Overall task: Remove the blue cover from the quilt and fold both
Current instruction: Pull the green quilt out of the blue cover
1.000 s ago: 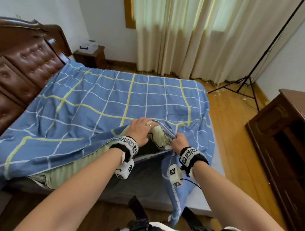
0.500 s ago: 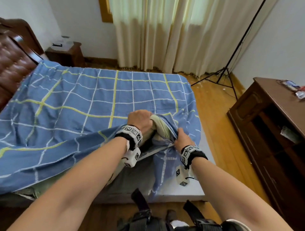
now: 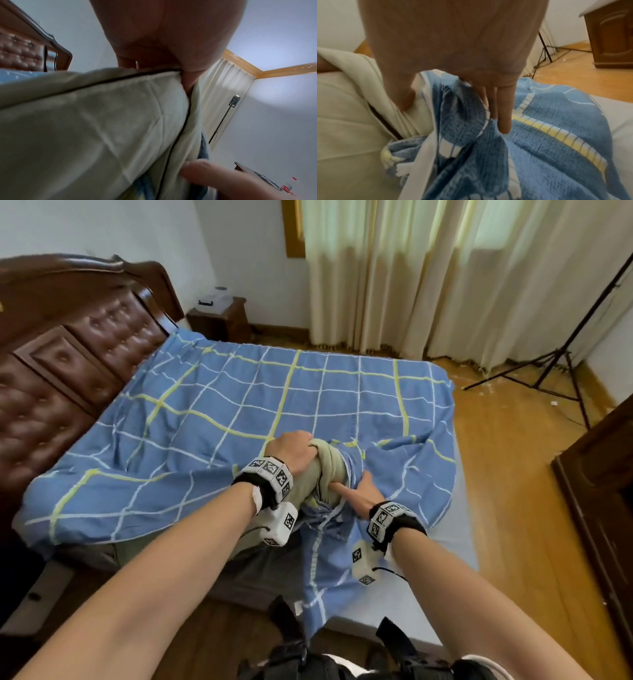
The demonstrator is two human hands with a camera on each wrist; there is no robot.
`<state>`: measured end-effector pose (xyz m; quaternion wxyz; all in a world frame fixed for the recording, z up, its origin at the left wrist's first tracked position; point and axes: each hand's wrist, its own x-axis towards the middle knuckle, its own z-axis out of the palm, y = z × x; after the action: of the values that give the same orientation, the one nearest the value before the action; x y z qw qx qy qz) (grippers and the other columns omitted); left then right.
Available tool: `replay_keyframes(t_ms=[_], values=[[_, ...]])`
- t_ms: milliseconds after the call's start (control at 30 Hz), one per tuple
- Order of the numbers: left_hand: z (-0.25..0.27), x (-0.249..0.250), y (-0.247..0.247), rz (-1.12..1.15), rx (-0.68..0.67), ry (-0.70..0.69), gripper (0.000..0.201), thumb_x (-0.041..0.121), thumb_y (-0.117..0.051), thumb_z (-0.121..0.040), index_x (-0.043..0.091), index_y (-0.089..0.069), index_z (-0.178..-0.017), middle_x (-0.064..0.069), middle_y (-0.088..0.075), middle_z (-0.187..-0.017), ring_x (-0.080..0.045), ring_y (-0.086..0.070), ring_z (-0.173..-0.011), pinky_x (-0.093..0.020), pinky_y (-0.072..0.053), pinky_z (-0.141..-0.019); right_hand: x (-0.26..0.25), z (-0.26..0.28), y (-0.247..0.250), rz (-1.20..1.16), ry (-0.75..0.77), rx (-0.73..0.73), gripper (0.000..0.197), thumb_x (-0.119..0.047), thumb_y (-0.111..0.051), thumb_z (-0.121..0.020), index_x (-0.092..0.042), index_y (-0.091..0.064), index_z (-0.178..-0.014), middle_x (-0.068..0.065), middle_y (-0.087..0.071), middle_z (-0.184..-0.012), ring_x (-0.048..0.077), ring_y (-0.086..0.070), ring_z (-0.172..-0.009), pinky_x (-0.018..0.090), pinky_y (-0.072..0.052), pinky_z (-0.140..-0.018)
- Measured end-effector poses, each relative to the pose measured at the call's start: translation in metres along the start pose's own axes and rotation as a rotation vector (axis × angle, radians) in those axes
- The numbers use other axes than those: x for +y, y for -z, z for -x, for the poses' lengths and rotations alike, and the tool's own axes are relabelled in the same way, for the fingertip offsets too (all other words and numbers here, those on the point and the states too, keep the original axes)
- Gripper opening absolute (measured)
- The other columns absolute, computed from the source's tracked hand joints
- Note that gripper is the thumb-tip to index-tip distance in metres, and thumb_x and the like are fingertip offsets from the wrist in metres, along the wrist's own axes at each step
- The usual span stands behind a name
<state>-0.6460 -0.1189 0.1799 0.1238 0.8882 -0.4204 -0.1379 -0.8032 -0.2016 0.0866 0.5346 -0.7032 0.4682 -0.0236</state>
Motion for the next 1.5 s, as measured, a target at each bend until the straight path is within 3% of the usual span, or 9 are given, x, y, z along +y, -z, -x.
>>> replay_keyframes(t_ms=[100, 233, 433, 600, 800, 1000, 1200, 1333, 1500], values=[[0.015, 0.015, -0.01, -0.067, 0.042, 0.072, 0.018, 0.024, -0.045, -0.087, 0.016, -0.061, -0.092, -0.013, -0.067, -0.107, -0.038, -0.06, -0.098, -0.038, -0.045, -0.077, 0.023, -0.007, -0.013, -0.054, 0.101, 0.024, 0.126, -0.061, -0.083, -0.048, -0.021, -0.017, -0.148, 0.004, -0.042, -0.146, 0.027, -0.048, -0.129, 0.044, -0.043, -0.107], [0.038, 0.012, -0.009, -0.086, 0.074, 0.15, 0.021, 0.021, -0.046, -0.086, 0.019, -0.063, -0.098, -0.012, -0.066, -0.115, -0.038, -0.059, -0.107, -0.037, -0.043, -0.083, 0.039, -0.007, -0.045, -0.08, 0.085, 0.14, 0.117, -0.049, -0.086, -0.053, -0.017, -0.022, -0.146, 0.01, -0.042, -0.144, 0.03, -0.044, -0.133, 0.045, -0.039, -0.11], [0.043, -0.021, 0.013, -0.005, 0.195, 0.334, 0.015, 0.022, -0.051, -0.08, 0.013, -0.062, -0.081, -0.013, -0.068, -0.099, -0.039, -0.06, -0.096, -0.036, -0.042, -0.076, 0.049, -0.02, -0.042, 0.07, -0.32, 0.12, 0.116, -0.043, -0.084, -0.063, -0.011, -0.012, -0.148, 0.024, -0.031, -0.147, 0.041, -0.04, -0.132, 0.047, -0.035, -0.109], [0.029, -0.06, 0.035, 0.028, 0.222, 0.314, 0.024, 0.028, -0.052, -0.078, 0.016, -0.07, -0.088, -0.01, -0.069, -0.096, -0.039, -0.061, -0.098, -0.034, -0.043, -0.077, 0.052, -0.016, -0.047, 0.338, -0.369, -0.131, 0.044, -0.026, -0.057, -0.094, -0.008, -0.045, -0.132, 0.027, -0.047, -0.131, 0.04, -0.048, -0.125, 0.044, -0.04, -0.107], [0.013, -0.117, 0.04, 0.032, 0.146, 0.277, 0.026, 0.026, -0.05, -0.081, 0.016, -0.07, -0.094, -0.007, -0.061, -0.085, -0.036, -0.06, -0.09, -0.032, -0.036, -0.074, 0.043, -0.012, -0.1, 0.389, -0.269, -0.106, 0.039, -0.013, -0.046, -0.102, 0.005, -0.047, -0.137, 0.022, -0.052, -0.139, 0.035, -0.051, -0.128, 0.035, -0.042, -0.098], [0.001, -0.137, 0.016, -0.088, 0.005, 0.105, 0.037, 0.02, -0.05, -0.089, 0.021, -0.053, -0.126, -0.009, -0.057, -0.128, -0.034, -0.054, -0.117, -0.042, -0.042, -0.092, 0.015, 0.023, -0.086, 0.048, -0.446, 0.311, 0.039, -0.009, -0.047, -0.099, 0.006, -0.049, -0.134, 0.024, -0.054, -0.135, 0.038, -0.051, -0.125, 0.036, -0.042, -0.097], [0.013, -0.089, -0.032, -0.576, 0.084, -0.837, 0.053, 0.017, -0.068, -0.078, 0.023, -0.055, -0.129, -0.005, -0.05, -0.135, -0.029, -0.043, -0.128, -0.045, -0.03, -0.108, -0.003, 0.04, -0.076, -0.097, -0.317, 0.561, 0.021, 0.002, -0.05, -0.088, 0.0, -0.053, -0.109, 0.022, -0.059, -0.106, 0.041, -0.059, -0.104, 0.038, -0.047, -0.086], [0.015, -0.062, -0.049, -0.622, 0.144, -0.905, 0.033, 0.016, -0.063, -0.083, 0.02, -0.062, -0.116, -0.005, -0.06, -0.111, -0.029, -0.056, -0.105, -0.043, -0.04, -0.094, -0.018, 0.056, -0.066, -0.002, -0.154, 0.562, 0.019, 0.005, -0.048, -0.085, -0.011, -0.04, -0.091, 0.011, -0.048, -0.092, 0.03, -0.053, -0.09, 0.031, -0.041, -0.076], [0.004, -0.037, -0.047, -0.666, 0.118, -0.86, 0.029, 0.02, -0.044, -0.093, 0.023, -0.064, -0.115, -0.002, -0.056, -0.127, -0.028, -0.049, -0.118, -0.042, -0.039, -0.091, -0.02, 0.071, -0.039, 0.143, -0.097, 0.502, 0.019, 0.002, -0.048, -0.086, -0.013, -0.04, -0.094, 0.009, -0.047, -0.093, 0.024, -0.045, -0.084, 0.027, -0.034, -0.072]])
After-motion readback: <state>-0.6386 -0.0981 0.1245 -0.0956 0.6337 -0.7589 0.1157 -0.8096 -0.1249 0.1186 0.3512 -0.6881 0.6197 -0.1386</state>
